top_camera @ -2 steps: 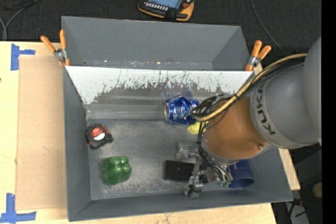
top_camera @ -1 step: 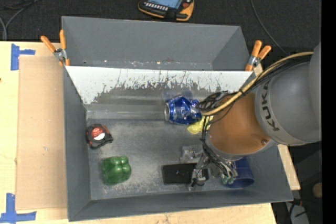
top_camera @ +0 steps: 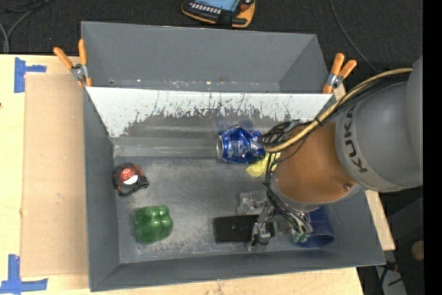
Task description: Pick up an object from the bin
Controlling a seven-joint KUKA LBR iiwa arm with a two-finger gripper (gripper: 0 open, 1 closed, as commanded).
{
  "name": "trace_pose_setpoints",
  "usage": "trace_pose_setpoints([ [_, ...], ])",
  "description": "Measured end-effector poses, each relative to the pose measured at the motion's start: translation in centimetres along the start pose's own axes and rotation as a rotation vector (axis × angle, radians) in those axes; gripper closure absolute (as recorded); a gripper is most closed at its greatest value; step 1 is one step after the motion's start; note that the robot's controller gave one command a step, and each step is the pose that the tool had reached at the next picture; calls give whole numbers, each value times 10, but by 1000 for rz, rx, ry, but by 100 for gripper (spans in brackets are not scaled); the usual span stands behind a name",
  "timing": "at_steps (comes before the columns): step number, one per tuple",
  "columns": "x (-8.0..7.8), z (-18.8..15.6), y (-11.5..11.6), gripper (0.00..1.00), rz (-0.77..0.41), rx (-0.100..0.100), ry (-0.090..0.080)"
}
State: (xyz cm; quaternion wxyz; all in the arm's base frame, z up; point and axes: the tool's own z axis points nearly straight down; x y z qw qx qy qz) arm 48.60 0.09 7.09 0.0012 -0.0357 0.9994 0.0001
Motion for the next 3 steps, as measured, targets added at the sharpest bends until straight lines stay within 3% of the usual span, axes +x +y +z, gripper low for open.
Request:
trace_pose_setpoints([
  [1, 7, -88, 1, 100, 21, -1, 8],
  [2, 4, -105, 0, 100, 23, 0, -10],
  [3, -22, -149, -7, 100, -123, -1, 3],
])
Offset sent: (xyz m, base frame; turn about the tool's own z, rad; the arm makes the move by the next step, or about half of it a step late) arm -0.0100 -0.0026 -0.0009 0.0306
